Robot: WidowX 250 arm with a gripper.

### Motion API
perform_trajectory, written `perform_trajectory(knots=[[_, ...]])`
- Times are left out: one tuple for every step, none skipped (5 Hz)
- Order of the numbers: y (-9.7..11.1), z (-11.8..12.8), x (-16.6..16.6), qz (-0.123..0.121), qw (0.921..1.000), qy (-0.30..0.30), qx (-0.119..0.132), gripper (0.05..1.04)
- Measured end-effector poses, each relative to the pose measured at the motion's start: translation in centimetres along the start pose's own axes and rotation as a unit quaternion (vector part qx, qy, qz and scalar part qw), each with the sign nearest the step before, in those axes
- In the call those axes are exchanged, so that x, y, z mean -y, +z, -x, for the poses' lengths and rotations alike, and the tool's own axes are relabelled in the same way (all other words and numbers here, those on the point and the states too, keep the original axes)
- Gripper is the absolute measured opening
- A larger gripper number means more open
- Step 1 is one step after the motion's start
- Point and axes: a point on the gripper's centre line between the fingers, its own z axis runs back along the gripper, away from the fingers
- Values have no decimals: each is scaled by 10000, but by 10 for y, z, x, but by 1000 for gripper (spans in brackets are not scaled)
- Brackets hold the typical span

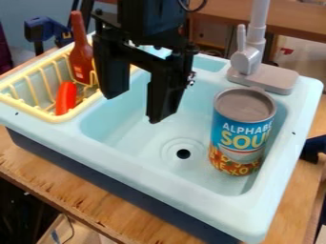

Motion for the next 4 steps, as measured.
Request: perform_trajectory(knots=[[-4, -1, 0, -1, 10000, -19, -85, 1000], [-11, -29, 9, 209, 9989, -258, 331, 1000], [-3, -42, 21, 590, 9957, -410, 590, 1000], [1, -67, 27, 723, 9935, -174, 866, 1000]])
